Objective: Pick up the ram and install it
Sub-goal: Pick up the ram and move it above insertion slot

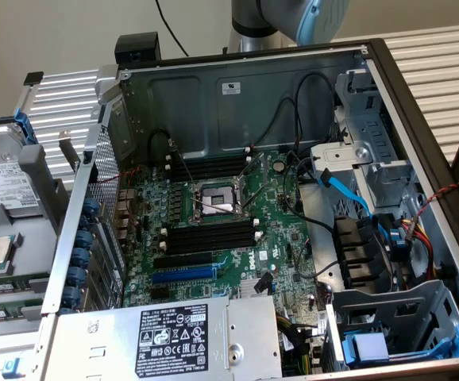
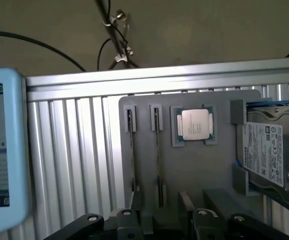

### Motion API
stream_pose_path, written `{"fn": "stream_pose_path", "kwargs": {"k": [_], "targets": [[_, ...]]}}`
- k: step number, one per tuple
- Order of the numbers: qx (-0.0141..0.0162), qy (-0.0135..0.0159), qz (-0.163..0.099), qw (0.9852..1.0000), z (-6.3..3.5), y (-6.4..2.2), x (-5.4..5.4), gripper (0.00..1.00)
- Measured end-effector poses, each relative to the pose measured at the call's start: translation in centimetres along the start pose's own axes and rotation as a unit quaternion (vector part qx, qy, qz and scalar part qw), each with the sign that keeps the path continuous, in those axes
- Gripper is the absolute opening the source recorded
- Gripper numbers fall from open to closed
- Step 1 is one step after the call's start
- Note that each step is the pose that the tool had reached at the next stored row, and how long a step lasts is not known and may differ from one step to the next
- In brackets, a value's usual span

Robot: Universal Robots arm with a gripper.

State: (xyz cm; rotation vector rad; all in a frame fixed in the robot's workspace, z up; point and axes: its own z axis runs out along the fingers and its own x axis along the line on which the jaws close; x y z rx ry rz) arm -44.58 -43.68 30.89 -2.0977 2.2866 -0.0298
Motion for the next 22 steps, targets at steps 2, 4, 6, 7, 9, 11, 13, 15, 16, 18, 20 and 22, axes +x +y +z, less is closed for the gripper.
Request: {"fn": "stream_pose_path", "kwargs": {"k": [2,4,6,7,9,11,13,15,16,18,20,22], "targets": [[-0.0004,-0.0002,0.000,1.0000,0.34,0.00,0.2,0.42],[-0.0007,-0.0004,0.000,1.0000,0.71,0.01,0.3,0.42],[-0.0011,-0.0004,0.000,1.0000,1.04,0.01,0.3,0.42],[-0.0012,-0.0004,0.000,1.0000,1.19,0.02,0.3,0.42],[-0.0015,-0.0006,0.000,1.0000,1.50,0.02,0.4,0.42],[-0.0026,-0.0015,0.000,1.0000,1.80,0.03,0.5,0.42],[-0.0044,-0.0030,0.000,1.0000,2.06,0.02,0.8,0.42],[-0.0051,-0.0038,0.000,1.0000,2.40,0.00,1.0,0.42],[-0.0055,-0.0039,0.000,1.0000,2.52,-0.02,1.2,0.42],[-0.0056,-0.0041,0.000,1.0000,2.74,-0.12,1.5,0.42],[-0.0064,-0.0045,0.000,1.0000,3.02,-0.25,2.1,0.42],[-0.0070,-0.0049,0.000,1.0000,3.38,-0.42,2.5,0.42]]}}
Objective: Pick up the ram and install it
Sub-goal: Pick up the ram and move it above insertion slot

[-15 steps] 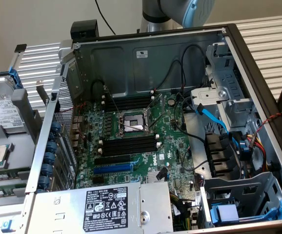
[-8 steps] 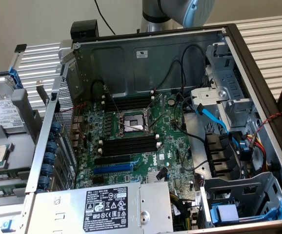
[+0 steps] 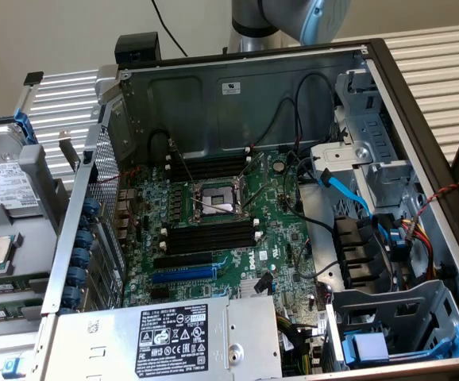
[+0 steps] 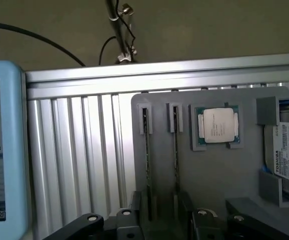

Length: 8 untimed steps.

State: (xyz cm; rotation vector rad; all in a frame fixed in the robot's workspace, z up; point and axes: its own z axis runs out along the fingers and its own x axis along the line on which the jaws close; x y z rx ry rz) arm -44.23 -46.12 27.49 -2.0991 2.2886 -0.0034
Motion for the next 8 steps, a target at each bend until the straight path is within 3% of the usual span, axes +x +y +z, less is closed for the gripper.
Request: {"fn": "stream_pose_path", "kwargs": {"k": [8], "targets": [[-0.0005,-0.0002,0.000,1.0000,1.45,-0.76,0.2,0.42]]}}
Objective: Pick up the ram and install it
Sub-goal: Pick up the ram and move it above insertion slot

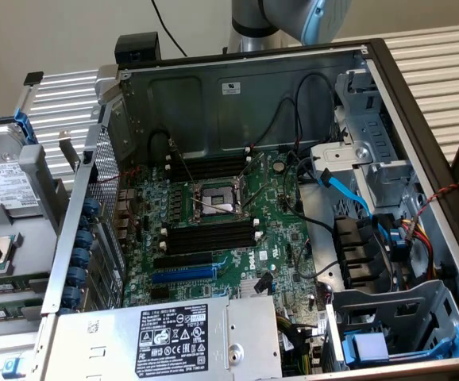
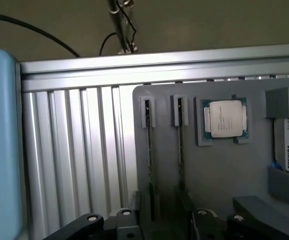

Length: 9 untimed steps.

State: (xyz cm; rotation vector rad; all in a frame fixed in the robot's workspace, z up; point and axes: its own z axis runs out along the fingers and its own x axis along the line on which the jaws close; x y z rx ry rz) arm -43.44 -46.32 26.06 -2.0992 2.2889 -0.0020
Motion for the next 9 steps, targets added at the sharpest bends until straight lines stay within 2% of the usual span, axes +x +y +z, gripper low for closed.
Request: {"fn": "stream_pose_path", "kwargs": {"k": [3,5,6,8,9], "targets": [[-0.0020,-0.0010,0.000,1.0000,0.46,-0.06,0.01,0.42],[-0.0044,-0.0018,0.000,1.0000,0.70,-0.06,0.03,0.42],[-0.0067,-0.0019,0.000,1.0000,0.79,-0.06,0.03,0.42],[-0.0158,-0.0011,0.000,0.9999,0.88,-0.06,0.04,0.42],[-0.0182,-0.0010,0.001,0.9998,1.02,-0.05,0.03,0.42]]}}
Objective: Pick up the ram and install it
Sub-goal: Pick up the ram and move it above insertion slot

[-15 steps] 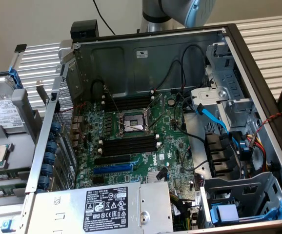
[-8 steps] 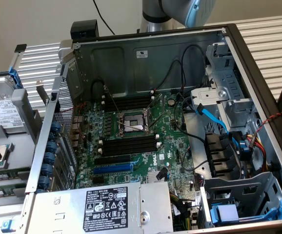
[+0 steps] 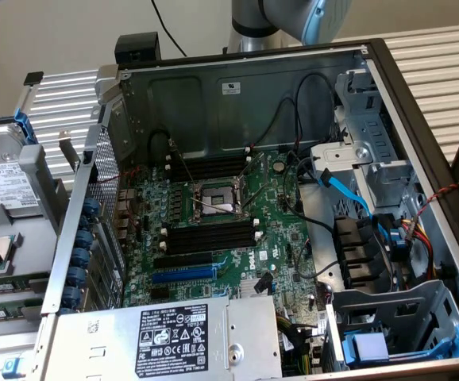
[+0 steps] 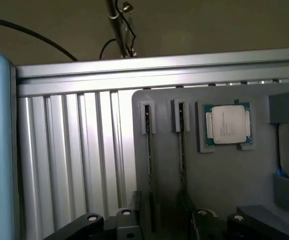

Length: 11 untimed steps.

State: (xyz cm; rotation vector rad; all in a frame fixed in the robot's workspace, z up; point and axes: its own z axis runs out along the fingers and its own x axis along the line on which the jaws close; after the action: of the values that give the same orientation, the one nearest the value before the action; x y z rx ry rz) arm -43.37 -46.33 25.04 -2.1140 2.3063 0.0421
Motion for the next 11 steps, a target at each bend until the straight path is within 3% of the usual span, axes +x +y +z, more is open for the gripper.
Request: {"fn": "stream_pose_path", "kwargs": {"k": [9,11], "targets": [[-0.0001,0.0000,0.000,1.0000,1.64,-0.03,0.1,0.42],[0.0013,-0.0001,0.000,1.0000,1.95,-0.03,0.1,0.42]]}}
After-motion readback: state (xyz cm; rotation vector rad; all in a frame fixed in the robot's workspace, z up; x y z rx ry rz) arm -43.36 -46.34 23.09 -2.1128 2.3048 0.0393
